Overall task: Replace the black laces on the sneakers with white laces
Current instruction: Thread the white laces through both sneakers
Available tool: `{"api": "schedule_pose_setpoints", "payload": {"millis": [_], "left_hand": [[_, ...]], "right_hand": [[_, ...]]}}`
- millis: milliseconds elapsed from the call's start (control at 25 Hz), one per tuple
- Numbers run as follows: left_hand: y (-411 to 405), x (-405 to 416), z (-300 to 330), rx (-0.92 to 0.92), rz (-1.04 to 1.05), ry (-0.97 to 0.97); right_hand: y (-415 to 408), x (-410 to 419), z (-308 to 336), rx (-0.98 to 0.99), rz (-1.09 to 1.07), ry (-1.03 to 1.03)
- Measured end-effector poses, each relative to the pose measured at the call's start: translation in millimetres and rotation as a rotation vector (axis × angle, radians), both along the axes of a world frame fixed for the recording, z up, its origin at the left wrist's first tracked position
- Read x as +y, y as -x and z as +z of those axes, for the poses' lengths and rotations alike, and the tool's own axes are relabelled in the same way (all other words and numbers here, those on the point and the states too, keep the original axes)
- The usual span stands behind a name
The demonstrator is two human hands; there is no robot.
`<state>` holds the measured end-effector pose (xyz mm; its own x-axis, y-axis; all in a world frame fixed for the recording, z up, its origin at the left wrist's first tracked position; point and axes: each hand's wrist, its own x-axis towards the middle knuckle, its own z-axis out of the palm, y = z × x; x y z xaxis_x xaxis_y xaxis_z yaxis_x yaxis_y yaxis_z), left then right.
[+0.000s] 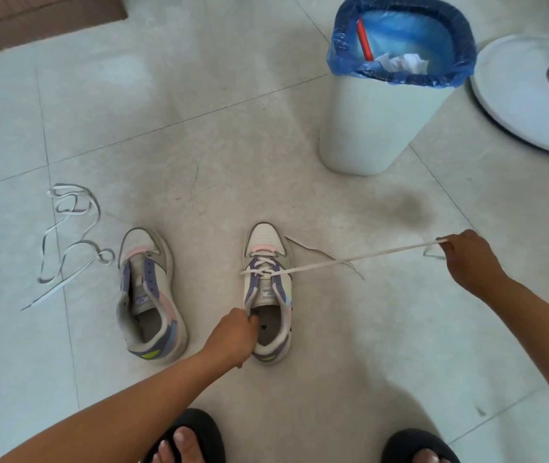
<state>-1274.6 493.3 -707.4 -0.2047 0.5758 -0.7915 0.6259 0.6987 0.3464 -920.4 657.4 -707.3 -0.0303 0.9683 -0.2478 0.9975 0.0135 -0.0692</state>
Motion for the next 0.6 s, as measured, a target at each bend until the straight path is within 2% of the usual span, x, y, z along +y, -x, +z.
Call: {"api": "schedule_pose_setpoints", "payload": {"millis": [80, 160, 280, 360, 440, 600], "left_hand": [[1.5, -0.6, -0.5, 0.010, -0.004, -0.002], [1.0, -0.9, 0.7, 0.010, -0.002, 0.009], [0.8, -1.2, 0.5, 0.004, 0.010, 0.003], [0.9, -2.4, -1.6, -0.003, 0.020, -0.008], [2.4, -3.1, -3.7, -0.009, 0.040, -0.012], [1.0, -1.5, -3.8, 0.000, 0.046, 0.007]], "right_hand": [[-10.4, 4.5, -5.9, 0.085, -0.151, 0.080], [-19.9, 7.5, -7.3, 0.258, -0.332, 0.093], [-32.7, 9.2, -2.0, 0.613, -0.649, 0.031], [-41.7, 11.5, 3.3, 0.753, -0.776, -0.032], [-48.8, 12.0, 6.9, 0.818, -0.854, -0.072], [-49.2, 11.3, 7.0, 0.822, -0.905, -0.094]]}}
